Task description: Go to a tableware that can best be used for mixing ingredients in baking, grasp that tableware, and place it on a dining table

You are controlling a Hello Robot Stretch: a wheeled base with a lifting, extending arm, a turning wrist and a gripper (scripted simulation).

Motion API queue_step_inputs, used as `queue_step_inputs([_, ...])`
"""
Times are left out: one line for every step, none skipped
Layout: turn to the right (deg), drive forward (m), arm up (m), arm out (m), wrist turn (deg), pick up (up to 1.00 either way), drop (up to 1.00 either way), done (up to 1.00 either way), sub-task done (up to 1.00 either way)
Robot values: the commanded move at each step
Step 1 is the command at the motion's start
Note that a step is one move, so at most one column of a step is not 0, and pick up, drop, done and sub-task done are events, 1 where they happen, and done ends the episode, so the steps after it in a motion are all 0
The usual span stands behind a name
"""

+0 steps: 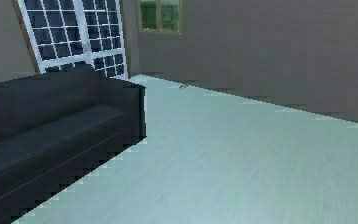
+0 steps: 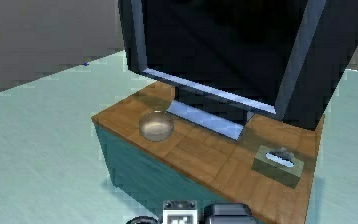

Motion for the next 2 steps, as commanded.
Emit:
queue_step_inputs([0.0, 0.0, 0.0, 0.5, 0.0, 0.0, 0.0, 0.0, 0.0])
queue_step_inputs([0.0, 0.0, 0.0, 0.0, 45.0, 0.0, 0.0, 0.0, 0.0])
